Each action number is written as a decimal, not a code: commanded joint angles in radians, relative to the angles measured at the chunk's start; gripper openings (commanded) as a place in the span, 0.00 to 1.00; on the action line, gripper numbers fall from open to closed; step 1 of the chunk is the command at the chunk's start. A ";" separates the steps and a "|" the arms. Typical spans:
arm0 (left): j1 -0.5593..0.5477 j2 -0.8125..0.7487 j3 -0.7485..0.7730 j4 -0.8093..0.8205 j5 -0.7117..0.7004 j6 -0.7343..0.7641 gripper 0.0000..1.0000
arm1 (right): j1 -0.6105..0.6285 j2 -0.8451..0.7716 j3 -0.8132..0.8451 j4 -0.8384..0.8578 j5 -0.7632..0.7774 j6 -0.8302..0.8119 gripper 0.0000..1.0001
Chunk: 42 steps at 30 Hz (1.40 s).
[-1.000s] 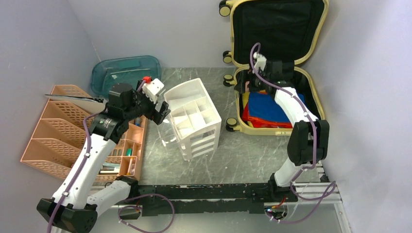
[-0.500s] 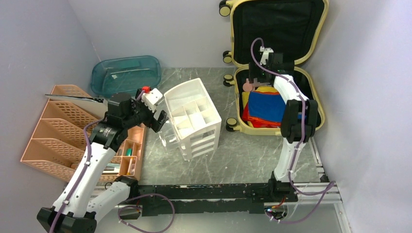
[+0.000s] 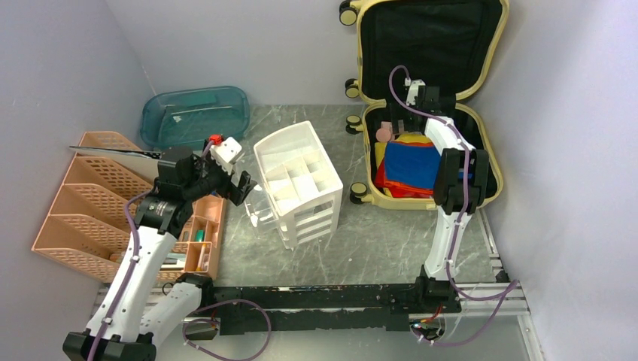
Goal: Open, take out, and arrange the luggage
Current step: Pick up the personal item from the luggage.
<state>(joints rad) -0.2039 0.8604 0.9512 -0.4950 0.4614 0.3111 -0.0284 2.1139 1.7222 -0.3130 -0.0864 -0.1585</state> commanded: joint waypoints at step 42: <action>0.106 -0.047 -0.038 0.071 0.158 -0.052 0.96 | 0.113 0.017 0.029 -0.037 0.214 -1.231 0.86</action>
<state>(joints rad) -0.1047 0.8326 0.9192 -0.4660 0.5888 0.2672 0.0925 2.1155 1.7161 -0.3565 0.1188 -1.3224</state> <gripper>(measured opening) 0.962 0.859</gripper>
